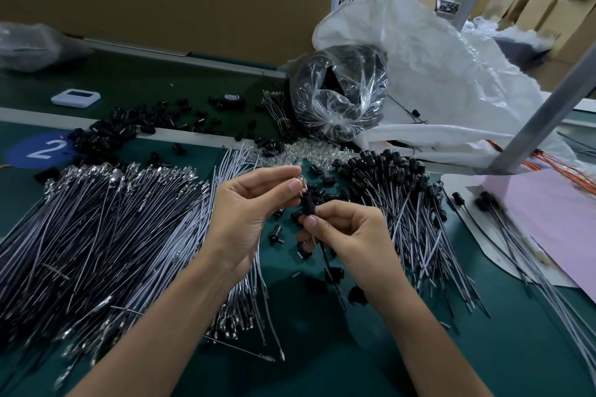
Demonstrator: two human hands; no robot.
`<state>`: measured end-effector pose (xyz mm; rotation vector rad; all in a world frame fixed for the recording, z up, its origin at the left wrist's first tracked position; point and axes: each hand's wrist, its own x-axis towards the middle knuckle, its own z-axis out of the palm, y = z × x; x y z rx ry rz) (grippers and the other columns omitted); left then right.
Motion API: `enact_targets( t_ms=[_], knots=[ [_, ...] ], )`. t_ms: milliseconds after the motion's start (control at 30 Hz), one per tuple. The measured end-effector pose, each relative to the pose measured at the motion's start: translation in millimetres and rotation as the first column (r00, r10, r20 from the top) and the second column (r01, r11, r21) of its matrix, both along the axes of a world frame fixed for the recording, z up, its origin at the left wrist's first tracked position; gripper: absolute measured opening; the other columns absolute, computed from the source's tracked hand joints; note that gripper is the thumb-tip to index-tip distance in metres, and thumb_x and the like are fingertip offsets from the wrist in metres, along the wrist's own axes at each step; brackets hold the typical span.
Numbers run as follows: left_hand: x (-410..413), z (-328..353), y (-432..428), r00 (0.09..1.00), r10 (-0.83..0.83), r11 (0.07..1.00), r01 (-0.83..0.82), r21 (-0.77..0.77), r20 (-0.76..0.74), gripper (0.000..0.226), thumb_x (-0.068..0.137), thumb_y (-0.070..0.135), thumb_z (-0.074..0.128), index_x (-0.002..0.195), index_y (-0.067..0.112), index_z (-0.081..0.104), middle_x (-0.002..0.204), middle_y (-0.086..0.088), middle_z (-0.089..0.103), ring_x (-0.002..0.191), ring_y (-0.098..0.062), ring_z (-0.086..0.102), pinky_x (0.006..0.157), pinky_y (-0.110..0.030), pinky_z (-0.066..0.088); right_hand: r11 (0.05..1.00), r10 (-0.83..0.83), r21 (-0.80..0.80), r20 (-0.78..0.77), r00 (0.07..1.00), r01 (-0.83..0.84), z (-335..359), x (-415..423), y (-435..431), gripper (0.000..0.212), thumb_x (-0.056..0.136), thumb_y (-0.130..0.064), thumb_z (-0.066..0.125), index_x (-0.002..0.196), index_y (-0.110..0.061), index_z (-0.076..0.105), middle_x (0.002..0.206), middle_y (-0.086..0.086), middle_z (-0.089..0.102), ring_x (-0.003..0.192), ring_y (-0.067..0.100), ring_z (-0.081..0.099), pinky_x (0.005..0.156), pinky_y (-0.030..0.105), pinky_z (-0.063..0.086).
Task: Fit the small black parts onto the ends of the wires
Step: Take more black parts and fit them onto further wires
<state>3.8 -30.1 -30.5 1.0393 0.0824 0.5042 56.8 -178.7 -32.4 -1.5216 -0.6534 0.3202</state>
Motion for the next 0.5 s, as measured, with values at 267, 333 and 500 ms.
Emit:
enact_targets(
  t_ms=[267,333,500],
  knots=[
    [-0.5,-0.7,-1.8,1.000,-0.004,1.000,0.004,0.015,0.006,0.027,0.054,0.022,0.085,0.079,0.015,0.080,0.085,-0.009,0.077,0.079,-0.015,0.074,0.067,-0.020,0.056,0.998,-0.047,-0.036,0.034,0.998,0.049,-0.4,0.9,-0.1,0.004,0.083,-0.004,0.072,0.081,-0.001,0.073,0.071,0.010,0.074,0.063,0.018,0.072,0.061,0.021,0.054],
    [-0.7,-0.4,-2.6,1.000,-0.003,1.000,0.003,0.012,0.006,0.027,0.054,0.022,0.085,0.079,0.015,0.080,0.085,-0.009,0.077,0.079,-0.016,0.074,0.067,-0.020,0.056,0.998,-0.049,-0.040,0.034,0.998,0.050,-0.5,0.6,0.0,0.006,0.083,-0.004,0.073,0.077,-0.004,0.072,0.070,0.010,0.074,0.062,0.019,0.071,0.060,0.021,0.054],
    [-1.9,1.5,-2.9,1.000,-0.006,1.000,0.006,-0.021,-0.004,0.036,0.053,0.022,0.086,0.088,0.018,0.080,0.085,-0.012,0.077,0.081,-0.018,0.074,0.068,-0.020,0.056,0.999,-0.031,-0.027,0.024,0.999,0.032,-0.3,0.1,0.3,0.010,0.084,-0.001,0.071,0.075,-0.007,0.071,0.068,0.009,0.073,0.060,0.015,0.070,0.059,0.020,0.054]
  ],
)
